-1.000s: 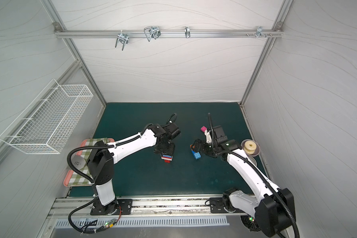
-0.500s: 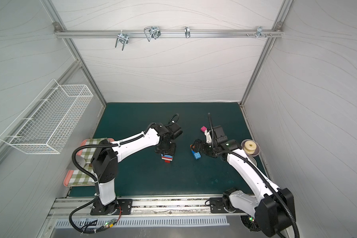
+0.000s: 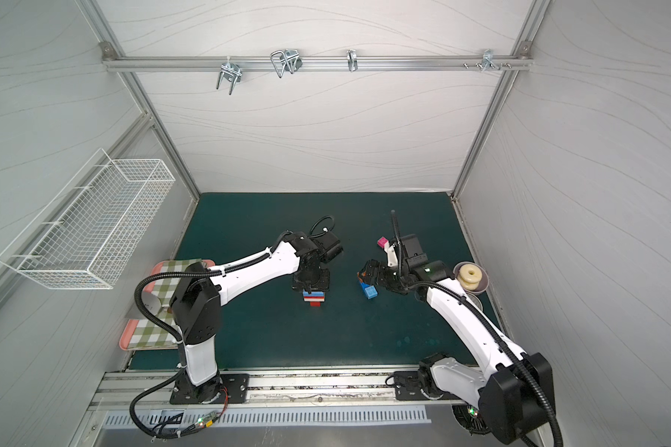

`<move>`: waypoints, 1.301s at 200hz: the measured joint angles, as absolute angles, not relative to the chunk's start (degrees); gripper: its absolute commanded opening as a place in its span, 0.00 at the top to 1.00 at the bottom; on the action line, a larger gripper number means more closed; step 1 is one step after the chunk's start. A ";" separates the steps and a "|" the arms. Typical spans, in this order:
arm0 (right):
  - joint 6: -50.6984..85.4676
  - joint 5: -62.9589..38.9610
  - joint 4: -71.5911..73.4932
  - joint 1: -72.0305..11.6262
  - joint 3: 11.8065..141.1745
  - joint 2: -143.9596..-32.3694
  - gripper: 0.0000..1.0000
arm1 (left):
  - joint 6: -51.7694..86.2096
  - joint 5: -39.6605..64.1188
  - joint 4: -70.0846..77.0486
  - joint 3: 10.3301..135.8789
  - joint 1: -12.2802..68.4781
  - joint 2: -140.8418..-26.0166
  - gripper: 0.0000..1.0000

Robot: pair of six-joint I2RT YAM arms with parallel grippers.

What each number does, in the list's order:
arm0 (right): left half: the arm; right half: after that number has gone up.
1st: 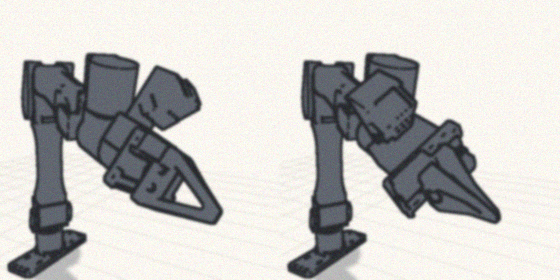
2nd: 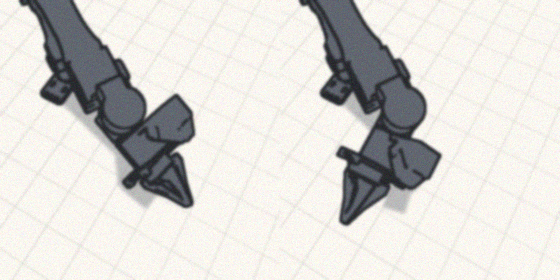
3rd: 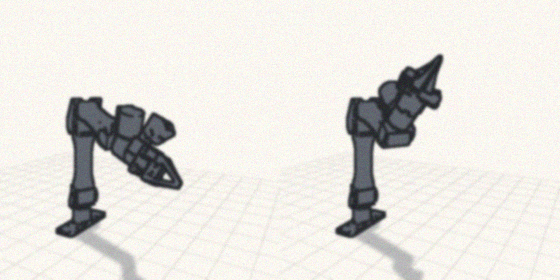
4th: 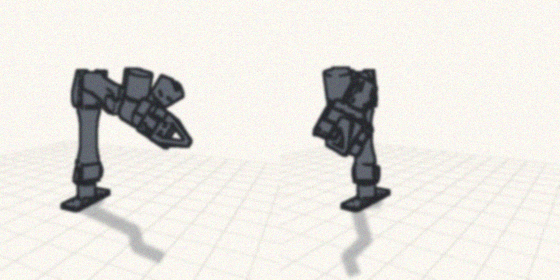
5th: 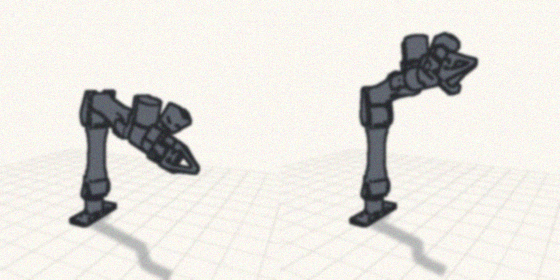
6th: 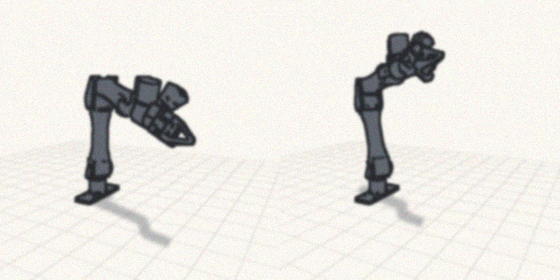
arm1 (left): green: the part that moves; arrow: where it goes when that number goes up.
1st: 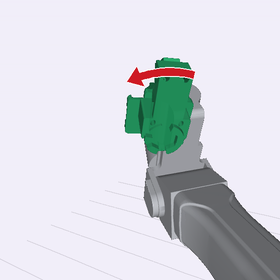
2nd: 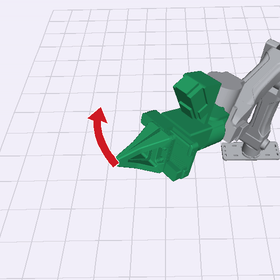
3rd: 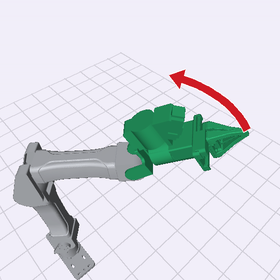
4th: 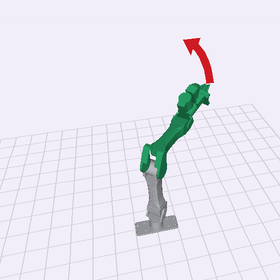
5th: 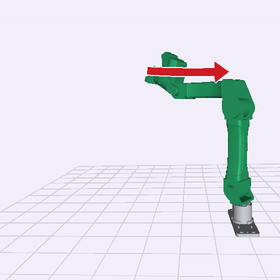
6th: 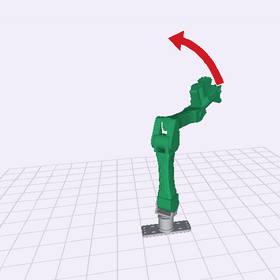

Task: Assemble a carrot with lego
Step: Assemble the lego brick with the lego brick.

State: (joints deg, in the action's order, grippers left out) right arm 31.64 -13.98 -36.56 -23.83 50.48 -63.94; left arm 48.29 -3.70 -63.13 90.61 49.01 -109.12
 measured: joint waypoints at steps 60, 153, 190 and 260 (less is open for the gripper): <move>31.64 -13.98 -36.56 -23.86 50.54 -64.10 0.01 | 48.77 -4.36 -63.22 90.76 49.30 -109.08 0.41; 31.55 -13.96 -36.58 -23.86 51.46 -64.86 0.01 | 49.80 -4.29 -63.81 89.76 49.60 -110.34 0.21; 31.55 -13.91 -36.60 -23.86 51.48 -64.86 0.00 | 49.80 -4.34 -64.01 89.76 49.63 -110.37 0.14; 30.13 -12.64 -36.97 -20.25 56.66 -70.98 0.01 | 48.62 -6.33 -65.34 91.53 49.63 -105.69 0.01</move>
State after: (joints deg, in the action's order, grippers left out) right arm 30.13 -12.64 -36.97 -20.25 56.66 -70.98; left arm 48.62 -6.33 -65.34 91.53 49.63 -105.69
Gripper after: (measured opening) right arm 0.993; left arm 0.990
